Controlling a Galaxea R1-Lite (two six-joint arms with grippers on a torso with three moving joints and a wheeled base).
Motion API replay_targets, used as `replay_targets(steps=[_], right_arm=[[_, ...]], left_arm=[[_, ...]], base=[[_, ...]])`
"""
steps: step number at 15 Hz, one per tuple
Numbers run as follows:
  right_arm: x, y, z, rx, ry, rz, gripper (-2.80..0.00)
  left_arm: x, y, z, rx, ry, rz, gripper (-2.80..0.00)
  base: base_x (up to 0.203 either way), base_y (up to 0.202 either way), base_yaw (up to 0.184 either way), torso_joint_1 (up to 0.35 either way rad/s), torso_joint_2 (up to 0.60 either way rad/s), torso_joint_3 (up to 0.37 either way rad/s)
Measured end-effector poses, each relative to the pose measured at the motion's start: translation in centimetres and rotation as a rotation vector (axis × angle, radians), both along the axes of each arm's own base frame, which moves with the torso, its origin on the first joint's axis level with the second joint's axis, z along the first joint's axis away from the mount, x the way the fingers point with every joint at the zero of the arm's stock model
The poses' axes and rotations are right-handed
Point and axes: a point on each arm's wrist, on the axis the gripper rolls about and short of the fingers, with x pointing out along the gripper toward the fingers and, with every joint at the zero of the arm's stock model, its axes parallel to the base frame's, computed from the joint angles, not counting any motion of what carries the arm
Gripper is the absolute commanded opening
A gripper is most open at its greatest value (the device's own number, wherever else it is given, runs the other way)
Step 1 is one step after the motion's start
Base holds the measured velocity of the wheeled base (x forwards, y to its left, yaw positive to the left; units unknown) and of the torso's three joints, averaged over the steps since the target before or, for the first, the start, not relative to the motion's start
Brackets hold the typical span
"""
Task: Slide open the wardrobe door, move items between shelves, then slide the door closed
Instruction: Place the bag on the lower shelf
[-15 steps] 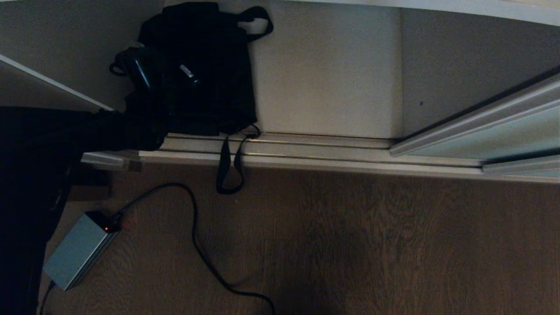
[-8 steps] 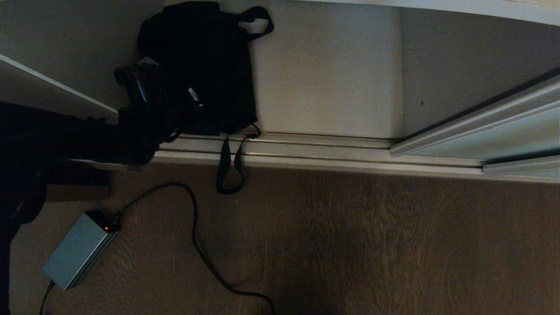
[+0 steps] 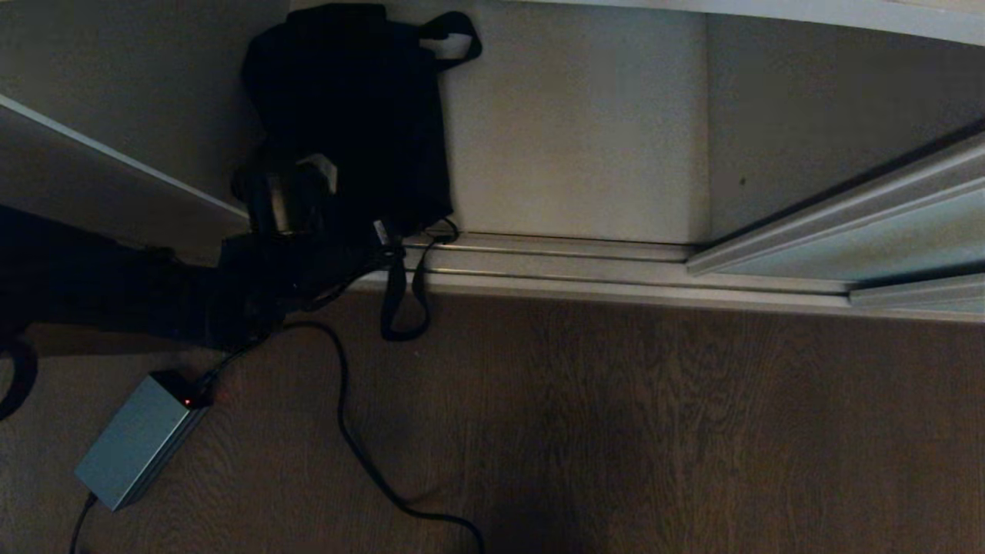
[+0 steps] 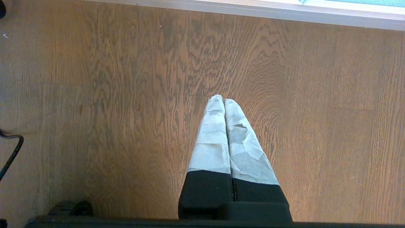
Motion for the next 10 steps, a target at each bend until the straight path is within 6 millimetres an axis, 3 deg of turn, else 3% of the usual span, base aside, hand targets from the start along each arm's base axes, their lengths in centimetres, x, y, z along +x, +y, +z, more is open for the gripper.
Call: replay_targets(steps=[4,5,10], right_arm=[[0.0,0.0,0.0,0.0,0.0,0.0,-2.8],[0.0,0.0,0.0,0.0,0.0,0.0,-2.8],[0.0,0.0,0.0,0.0,0.0,0.0,-2.8]], left_arm=[[-1.5,-1.2,-2.9,0.131,0.084,-0.057,-2.8],[-1.4,-1.4,-3.5,0.144,0.099,-0.062,0.0],[0.5,-1.4,-5.6,0.164,0.149,-0.053,0.0]], base=[[0.0,0.0,0.0,0.0,0.0,0.0],[0.0,0.0,0.0,0.0,0.0,0.0],[0.0,0.0,0.0,0.0,0.0,0.0]])
